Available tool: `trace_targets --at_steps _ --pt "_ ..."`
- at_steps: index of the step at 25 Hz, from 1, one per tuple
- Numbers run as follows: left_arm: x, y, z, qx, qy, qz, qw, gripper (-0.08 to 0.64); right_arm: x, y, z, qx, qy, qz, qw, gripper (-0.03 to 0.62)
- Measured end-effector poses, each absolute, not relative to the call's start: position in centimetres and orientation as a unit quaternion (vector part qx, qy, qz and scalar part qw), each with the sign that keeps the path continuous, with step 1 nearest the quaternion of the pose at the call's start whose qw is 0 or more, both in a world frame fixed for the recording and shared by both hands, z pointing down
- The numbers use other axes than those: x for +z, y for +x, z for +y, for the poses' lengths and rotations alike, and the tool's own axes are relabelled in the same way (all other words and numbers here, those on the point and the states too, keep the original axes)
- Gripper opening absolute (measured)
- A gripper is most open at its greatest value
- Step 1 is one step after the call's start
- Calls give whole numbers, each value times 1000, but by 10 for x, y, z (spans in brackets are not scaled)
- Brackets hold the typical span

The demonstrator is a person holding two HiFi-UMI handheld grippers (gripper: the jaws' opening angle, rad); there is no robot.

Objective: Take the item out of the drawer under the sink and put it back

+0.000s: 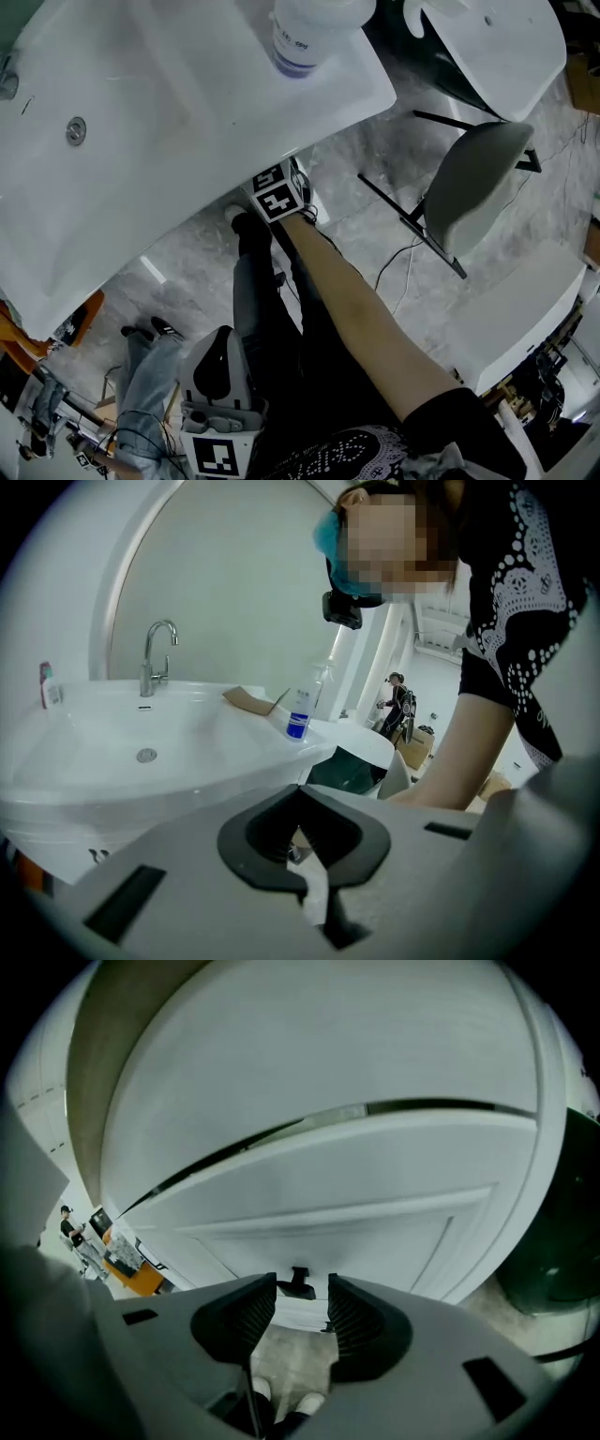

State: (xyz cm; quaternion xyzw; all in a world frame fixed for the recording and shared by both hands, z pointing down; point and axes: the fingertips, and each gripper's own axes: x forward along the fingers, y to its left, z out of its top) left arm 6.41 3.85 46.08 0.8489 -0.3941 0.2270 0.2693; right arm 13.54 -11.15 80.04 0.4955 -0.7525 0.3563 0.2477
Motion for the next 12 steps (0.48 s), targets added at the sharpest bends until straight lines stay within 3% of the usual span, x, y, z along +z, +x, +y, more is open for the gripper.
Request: trace_targets --at_steps 12 --pt "476 76 34 236 847 -380 287 0 823 124 -117 372 484 -756 235 160"
